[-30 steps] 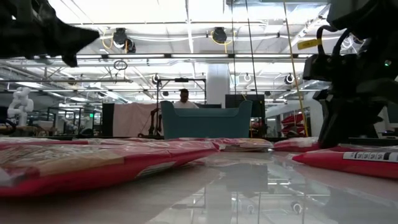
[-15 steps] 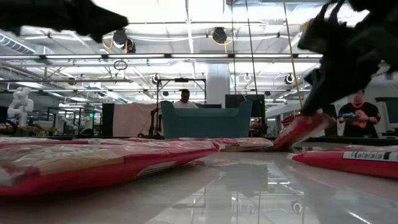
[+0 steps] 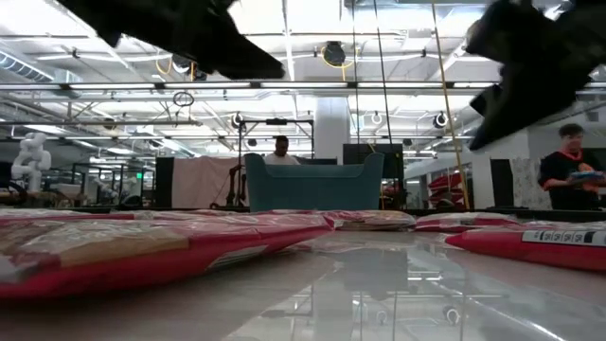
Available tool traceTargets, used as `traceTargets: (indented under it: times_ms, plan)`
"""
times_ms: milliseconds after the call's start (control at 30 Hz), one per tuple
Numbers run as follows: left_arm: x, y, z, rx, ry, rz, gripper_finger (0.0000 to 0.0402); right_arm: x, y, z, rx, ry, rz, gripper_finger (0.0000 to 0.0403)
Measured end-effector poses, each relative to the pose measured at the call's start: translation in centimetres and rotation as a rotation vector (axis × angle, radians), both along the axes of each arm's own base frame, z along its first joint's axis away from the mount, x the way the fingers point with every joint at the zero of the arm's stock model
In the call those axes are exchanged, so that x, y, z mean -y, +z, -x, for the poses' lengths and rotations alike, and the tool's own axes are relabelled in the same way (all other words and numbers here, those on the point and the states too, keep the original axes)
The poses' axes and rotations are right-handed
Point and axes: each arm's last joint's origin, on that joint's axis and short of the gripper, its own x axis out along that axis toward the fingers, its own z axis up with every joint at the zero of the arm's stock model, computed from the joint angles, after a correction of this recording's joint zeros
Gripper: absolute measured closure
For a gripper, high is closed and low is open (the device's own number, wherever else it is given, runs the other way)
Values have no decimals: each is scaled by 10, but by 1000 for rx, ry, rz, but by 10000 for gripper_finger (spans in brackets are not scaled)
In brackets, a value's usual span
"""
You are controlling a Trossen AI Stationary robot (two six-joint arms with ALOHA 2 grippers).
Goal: Sort popcorn bags into baskets
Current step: Put the red popcorn bag into the green bin
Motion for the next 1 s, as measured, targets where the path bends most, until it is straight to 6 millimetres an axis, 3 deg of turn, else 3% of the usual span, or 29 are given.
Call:
traceTargets:
  times_ms: [300, 667, 1000]
  plan:
    - [5, -19, -56, -16, -52, -47, 232, 7, -13, 18, -212, 13, 172, 316]
    - [1, -41, -129, -54, -200, 5, 311, 4, -26, 15, -326, 339, 368, 253]
    - [-4, -85, -142, -165, -164, 76, 330, -4, -52, -4, -362, 527, 561, 205]
